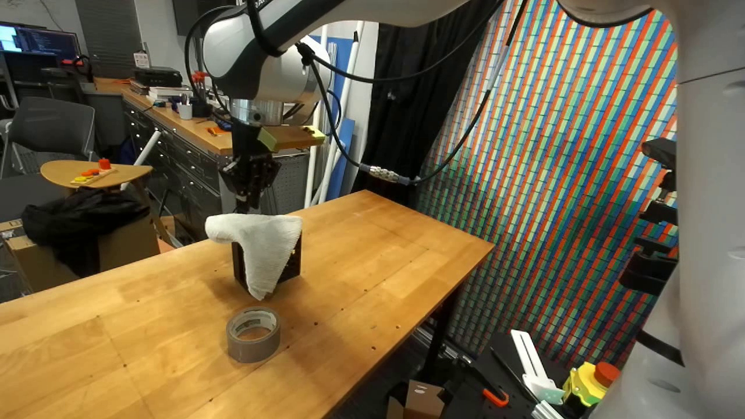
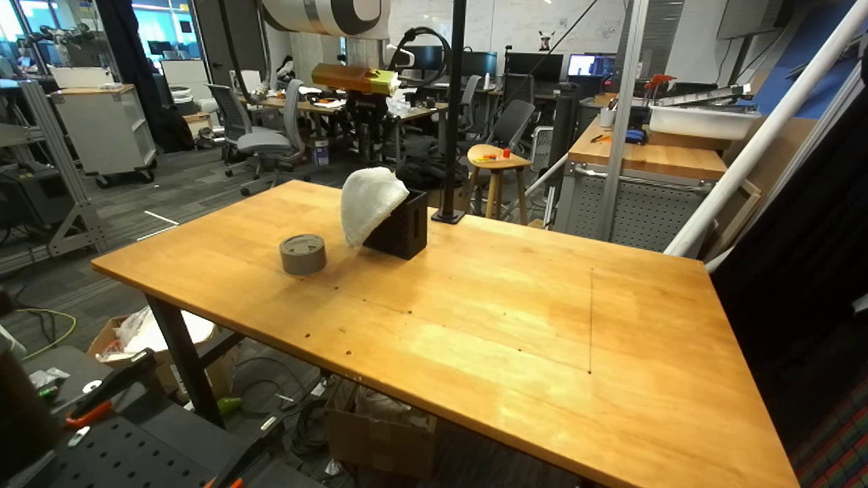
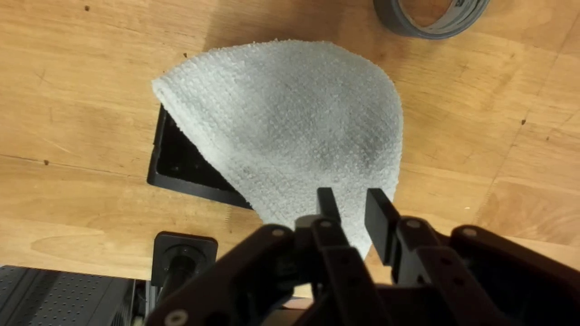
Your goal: Put the towel inside the black box
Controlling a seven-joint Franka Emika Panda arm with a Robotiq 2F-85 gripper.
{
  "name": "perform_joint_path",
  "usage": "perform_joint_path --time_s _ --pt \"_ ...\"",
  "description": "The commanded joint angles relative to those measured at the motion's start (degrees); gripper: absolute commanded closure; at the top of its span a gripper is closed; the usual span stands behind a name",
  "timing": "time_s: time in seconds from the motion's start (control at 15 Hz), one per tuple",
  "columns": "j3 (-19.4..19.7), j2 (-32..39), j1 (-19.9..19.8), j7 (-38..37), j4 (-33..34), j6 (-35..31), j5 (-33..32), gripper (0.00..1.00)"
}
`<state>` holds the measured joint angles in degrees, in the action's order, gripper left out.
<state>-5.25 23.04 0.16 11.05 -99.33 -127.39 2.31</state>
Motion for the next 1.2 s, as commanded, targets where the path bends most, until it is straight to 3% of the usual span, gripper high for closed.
perform_joint_path --time_s 0.0,0.33,1.13 --pt "0.86 -0.42 0.94 0.36 0.54 1.03 -2.49 0.98" --pt "1.38 1.05 0.43 1.53 1.73 0.48 -4.97 0.97" --pt "0.54 11.32 -1.67 6.90 6.10 -3.04 -2.82 0.97"
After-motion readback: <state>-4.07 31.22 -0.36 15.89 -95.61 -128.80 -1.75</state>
